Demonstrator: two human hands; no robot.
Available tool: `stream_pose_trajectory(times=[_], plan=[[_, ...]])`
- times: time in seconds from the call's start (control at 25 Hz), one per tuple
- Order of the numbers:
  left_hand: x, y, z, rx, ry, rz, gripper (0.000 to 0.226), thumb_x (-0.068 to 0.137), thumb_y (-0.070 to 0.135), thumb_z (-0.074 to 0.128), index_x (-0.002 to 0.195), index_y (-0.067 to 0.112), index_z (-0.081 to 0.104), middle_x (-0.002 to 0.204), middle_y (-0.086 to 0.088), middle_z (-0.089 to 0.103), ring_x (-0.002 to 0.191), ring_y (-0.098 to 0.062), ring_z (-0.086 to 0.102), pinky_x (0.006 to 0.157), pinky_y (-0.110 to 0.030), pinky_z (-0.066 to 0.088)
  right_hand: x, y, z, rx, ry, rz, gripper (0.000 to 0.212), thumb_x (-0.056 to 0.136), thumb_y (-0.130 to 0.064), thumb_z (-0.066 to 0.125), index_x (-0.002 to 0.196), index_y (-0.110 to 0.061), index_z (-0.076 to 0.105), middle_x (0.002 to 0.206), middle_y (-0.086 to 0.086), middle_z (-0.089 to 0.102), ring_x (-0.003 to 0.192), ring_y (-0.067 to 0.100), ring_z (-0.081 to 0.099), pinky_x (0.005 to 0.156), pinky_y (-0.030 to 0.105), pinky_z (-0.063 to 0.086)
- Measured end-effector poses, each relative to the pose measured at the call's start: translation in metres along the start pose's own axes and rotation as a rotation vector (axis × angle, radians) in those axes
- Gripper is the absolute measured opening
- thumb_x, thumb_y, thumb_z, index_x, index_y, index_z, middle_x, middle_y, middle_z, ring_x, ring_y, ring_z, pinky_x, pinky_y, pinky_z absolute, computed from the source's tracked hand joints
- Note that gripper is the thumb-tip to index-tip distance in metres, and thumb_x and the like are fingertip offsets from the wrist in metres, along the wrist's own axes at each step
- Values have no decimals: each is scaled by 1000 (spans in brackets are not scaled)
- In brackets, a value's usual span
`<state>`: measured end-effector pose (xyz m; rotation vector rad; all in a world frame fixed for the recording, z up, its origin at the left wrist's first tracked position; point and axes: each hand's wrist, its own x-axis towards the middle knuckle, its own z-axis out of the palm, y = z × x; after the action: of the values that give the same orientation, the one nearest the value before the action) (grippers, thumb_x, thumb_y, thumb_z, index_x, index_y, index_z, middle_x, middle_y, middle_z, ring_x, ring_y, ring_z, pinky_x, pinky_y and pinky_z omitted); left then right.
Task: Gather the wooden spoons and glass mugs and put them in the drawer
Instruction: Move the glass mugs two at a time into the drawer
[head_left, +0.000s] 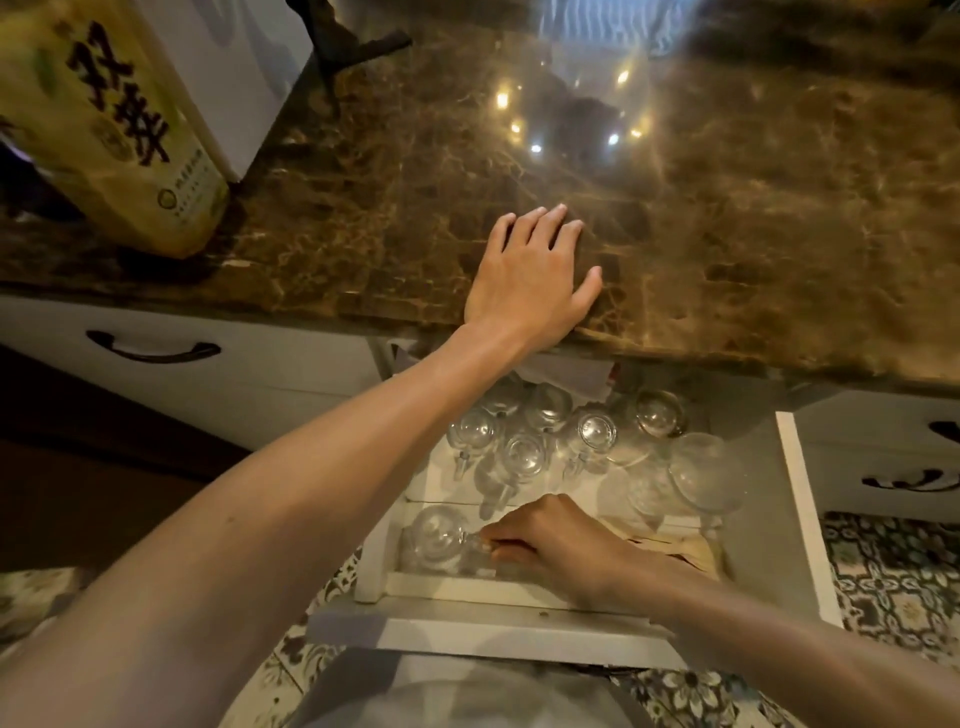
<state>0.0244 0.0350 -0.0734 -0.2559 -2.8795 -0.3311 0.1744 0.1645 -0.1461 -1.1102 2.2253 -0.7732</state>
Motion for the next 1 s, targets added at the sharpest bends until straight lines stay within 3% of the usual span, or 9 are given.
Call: stream_pose_trajectory(times=[0.08, 0.24, 0.4, 0.48, 0.56, 0.64, 0.8, 0.92, 1.0], plan=[[1, -1, 1, -9, -2, -5, 59, 91, 50, 33, 137, 15, 43, 147, -6, 40, 137, -21, 33, 114, -40, 19, 9, 8, 7, 1, 5, 21, 27, 94, -31, 49, 84, -13, 65, 73, 1, 66, 66, 14, 55, 61, 24, 40], [2, -1, 2, -26, 0, -7, 58, 91, 50, 34, 137, 15, 43, 147, -5, 41, 137, -21, 33, 114, -40, 19, 18, 17, 14, 34, 39, 35, 28, 94, -30, 49, 76, -14, 64, 70, 0, 67, 63, 12, 56, 55, 10, 28], [4, -1, 3, -40, 2, -7, 58, 90, 50, 35, 136, 16, 44, 146, -5, 41, 136, -20, 33, 114, -39, 20, 23, 19, 21, 36, 20, 70, 20, 92, -25, 55, 86, -13, 70, 83, 1, 73, 75, 12, 61, 59, 2, 29], [4, -2, 3, -47, 1, -5, 58, 89, 50, 36, 135, 16, 45, 145, -5, 42, 134, -20, 34, 114, -39, 20, 23, 20, 23, 13, 9, 102, 19, 92, -23, 56, 84, -11, 69, 80, 3, 72, 72, 14, 61, 59, 8, 32], [4, -2, 2, -57, 9, -4, 57, 89, 50, 37, 134, 16, 45, 144, -5, 43, 133, -20, 35, 113, -38, 20, 24, 19, 22, -31, -24, 135, 14, 90, -21, 59, 84, -12, 68, 78, 3, 71, 72, 18, 62, 62, 25, 42], [3, -1, 1, -66, 9, -4, 58, 89, 50, 38, 135, 16, 45, 144, -4, 43, 133, -19, 35, 114, -38, 19, 24, 17, 17, -83, -58, 163, 5, 84, -18, 65, 86, -15, 68, 81, 4, 71, 76, 21, 63, 64, 30, 44], [1, -3, -4, -91, -19, 14, 57, 90, 49, 38, 137, 17, 43, 146, -4, 40, 135, -19, 32, 115, -37, 17, 22, 1, 4, -239, -131, 329, 29, 81, -25, 68, 110, -22, 67, 102, 2, 71, 95, 25, 62, 78, 36, 51], [-2, -3, -9, -119, -26, 30, 54, 92, 45, 38, 138, 16, 42, 148, -5, 38, 137, -19, 31, 116, -36, 16, 9, -20, -8, -141, 35, 413, 29, 85, -31, 66, 112, -22, 67, 107, -4, 71, 95, 16, 64, 81, 34, 53], [-4, -2, -12, -147, -35, 27, 53, 93, 43, 39, 139, 15, 42, 149, -5, 38, 138, -19, 30, 117, -36, 15, -4, -39, -14, 120, 232, 465, 23, 85, -33, 66, 106, -23, 70, 99, -8, 73, 87, 5, 66, 77, 27, 54]])
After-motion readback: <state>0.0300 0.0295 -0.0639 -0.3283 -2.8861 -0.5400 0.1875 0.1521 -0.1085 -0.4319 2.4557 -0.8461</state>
